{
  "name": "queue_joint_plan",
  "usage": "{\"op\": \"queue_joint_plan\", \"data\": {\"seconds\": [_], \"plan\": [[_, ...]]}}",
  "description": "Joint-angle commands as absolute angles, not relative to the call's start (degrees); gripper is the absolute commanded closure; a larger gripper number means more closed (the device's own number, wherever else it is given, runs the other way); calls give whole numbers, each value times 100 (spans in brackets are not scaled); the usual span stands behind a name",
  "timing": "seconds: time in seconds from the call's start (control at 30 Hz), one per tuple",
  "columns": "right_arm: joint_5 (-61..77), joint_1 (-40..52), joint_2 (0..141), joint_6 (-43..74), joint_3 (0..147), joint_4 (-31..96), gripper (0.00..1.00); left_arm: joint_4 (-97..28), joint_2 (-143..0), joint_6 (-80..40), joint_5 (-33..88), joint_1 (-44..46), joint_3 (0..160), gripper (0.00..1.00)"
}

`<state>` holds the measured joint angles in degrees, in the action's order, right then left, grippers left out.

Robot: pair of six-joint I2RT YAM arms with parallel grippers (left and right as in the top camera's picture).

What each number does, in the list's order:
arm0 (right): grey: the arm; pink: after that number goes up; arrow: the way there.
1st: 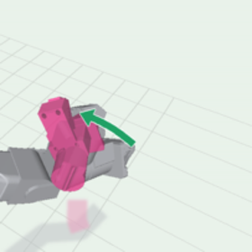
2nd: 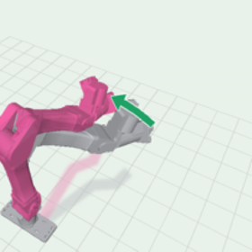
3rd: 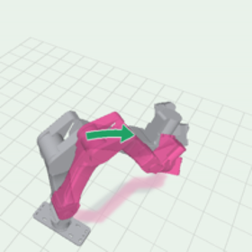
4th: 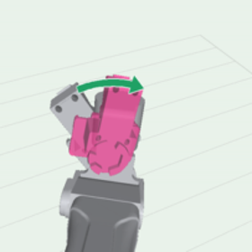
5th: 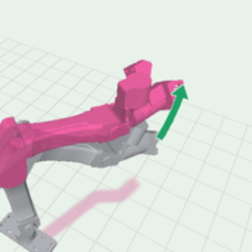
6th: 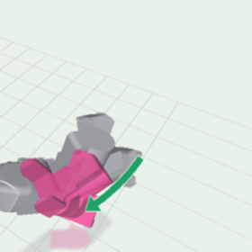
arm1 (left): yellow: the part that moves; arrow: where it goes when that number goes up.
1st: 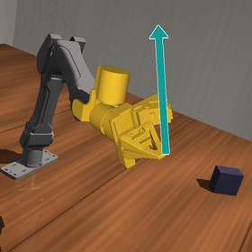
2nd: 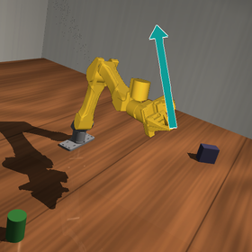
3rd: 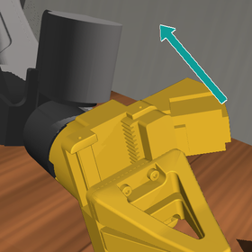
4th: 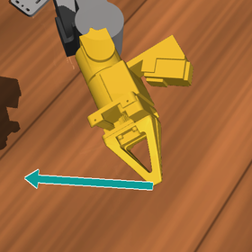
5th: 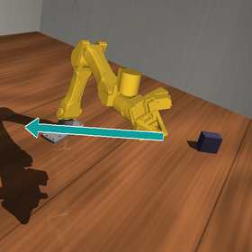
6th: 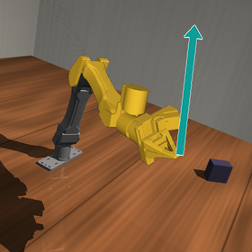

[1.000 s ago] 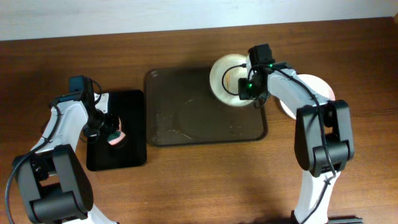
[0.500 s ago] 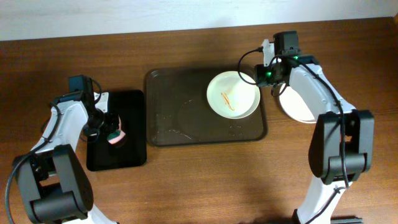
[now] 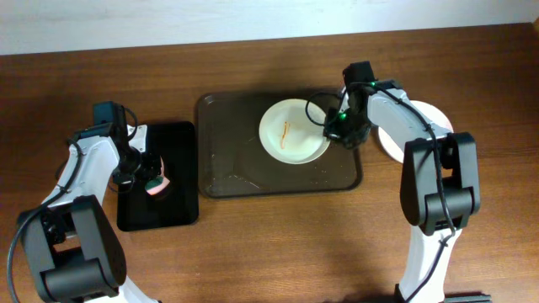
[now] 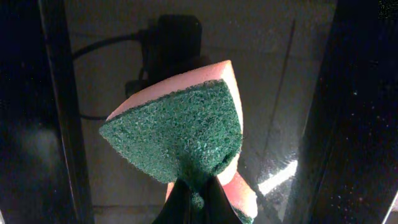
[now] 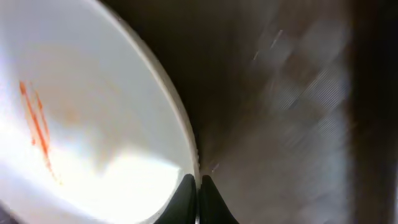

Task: Clean dirty plates on tray and stack at the side
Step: 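Grasp the last plate rim with the right gripper and drag it to tray center, then scrub the last plate with the sponge in the left gripper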

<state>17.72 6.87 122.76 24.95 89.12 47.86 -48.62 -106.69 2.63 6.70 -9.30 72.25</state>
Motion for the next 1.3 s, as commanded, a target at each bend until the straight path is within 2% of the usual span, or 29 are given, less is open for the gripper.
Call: {"op": "queue_joint_plan", "data": {"seconds": [0.0,0.03,0.1,0.13,0.2,0.27,0.33,0.43,0.57,0.7,0.87,1.13,1.27], "plan": [[2176,1297,12326,3009,8836,5083,93,-4869,-10637,353,731,-917,7203,100],[2005,1444,12322,2847,8860,5054,73,-4869,-10637,353,729,-917,7203,100],[945,1457,12320,2071,8884,4998,67,-4871,-10637,353,731,-917,7203,100],[1022,1417,12320,1535,8884,4838,68,-4873,-10637,353,731,-917,7203,100],[1068,1485,12326,1243,8877,4665,86,-4873,-10637,353,731,-917,7203,100],[1061,1542,12326,1240,8875,4486,96,-4871,-10637,355,729,-917,7203,100],[891,1538,12326,1238,8873,4519,96,-4919,-10593,360,735,-910,7214,100],[871,1538,12326,1223,8873,4541,96,-4810,-10368,1007,545,-679,7258,100],[875,1538,12326,1223,8873,4541,96,-3760,-10543,1015,-47,-281,6591,100],[875,1538,12326,1225,8873,4543,96,-3474,-10543,1022,-482,-117,6097,100],[991,1538,12326,1229,8873,4539,96,-4880,-10431,991,-357,-110,7426,100],[1007,1538,12326,1243,8873,4521,96,-4604,-11209,779,-130,-113,7011,100],[1004,1538,12326,1240,8873,4517,96,-6165,-11201,729,-123,-99,8803,100]]}}
